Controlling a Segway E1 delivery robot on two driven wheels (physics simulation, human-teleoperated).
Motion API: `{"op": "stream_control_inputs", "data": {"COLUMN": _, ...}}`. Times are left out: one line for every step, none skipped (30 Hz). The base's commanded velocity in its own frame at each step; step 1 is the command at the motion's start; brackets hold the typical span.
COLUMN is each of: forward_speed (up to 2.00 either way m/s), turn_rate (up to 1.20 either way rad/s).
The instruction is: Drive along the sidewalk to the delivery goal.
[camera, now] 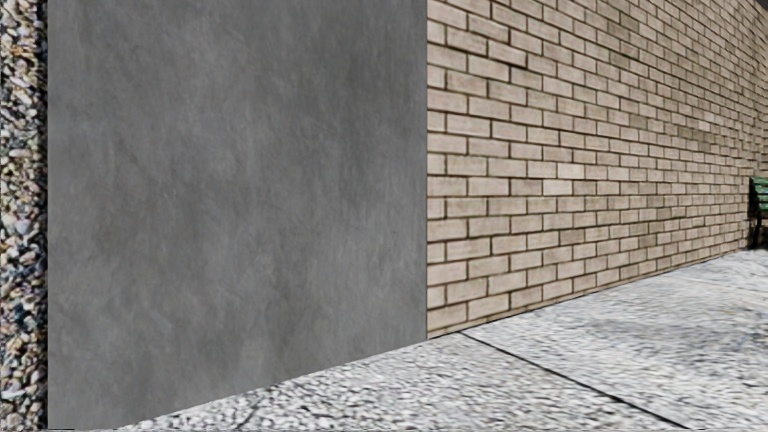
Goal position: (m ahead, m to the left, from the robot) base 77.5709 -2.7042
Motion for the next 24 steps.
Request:
{"op": "stream_control_inputs", "data": {"forward_speed": 1.18, "turn_rate": -0.80}}
{"op": "stream_control_inputs", "data": {"forward_speed": 1.18, "turn_rate": -0.80}}
{"op": "stream_control_inputs", "data": {"forward_speed": 1.18, "turn_rate": -0.80}}
{"op": "stream_control_inputs", "data": {"forward_speed": 1.18, "turn_rate": -0.80}}
{"op": "stream_control_inputs", "data": {"forward_speed": 1.18, "turn_rate": -0.80}}
{"op": "stream_control_inputs", "data": {"forward_speed": 1.18, "turn_rate": -0.80}}
{"op": "stream_control_inputs", "data": {"forward_speed": 1.18, "turn_rate": -0.80}}
{"op": "stream_control_inputs", "data": {"forward_speed": 1.18, "turn_rate": -0.80}}
{"op": "stream_control_inputs", "data": {"forward_speed": 1.18, "turn_rate": -0.80}}
{"op": "stream_control_inputs", "data": {"forward_speed": 1.18, "turn_rate": -0.80}}
{"op": "stream_control_inputs", "data": {"forward_speed": 1.18, "turn_rate": -0.80}}
{"op": "stream_control_inputs", "data": {"forward_speed": 1.18, "turn_rate": -0.80}}
{"op": "stream_control_inputs", "data": {"forward_speed": 1.18, "turn_rate": -0.80}}
{"op": "stream_control_inputs", "data": {"forward_speed": 1.18, "turn_rate": -0.80}}
{"op": "stream_control_inputs", "data": {"forward_speed": 1.18, "turn_rate": -0.80}}
{"op": "stream_control_inputs", "data": {"forward_speed": 1.18, "turn_rate": -0.80}}
{"op": "stream_control_inputs", "data": {"forward_speed": 1.18, "turn_rate": -0.80}}
{"op": "stream_control_inputs", "data": {"forward_speed": 1.18, "turn_rate": -0.80}}
{"op": "stream_control_inputs", "data": {"forward_speed": 1.18, "turn_rate": -0.80}}
{"op": "stream_control_inputs", "data": {"forward_speed": 1.18, "turn_rate": -0.80}}
{"op": "stream_control_inputs", "data": {"forward_speed": 1.18, "turn_rate": -0.80}}
{"op": "stream_control_inputs", "data": {"forward_speed": 1.18, "turn_rate": -0.80}}
{"op": "stream_control_inputs", "data": {"forward_speed": 1.18, "turn_rate": -0.80}}
{"op": "stream_control_inputs", "data": {"forward_speed": 1.18, "turn_rate": -0.80}}
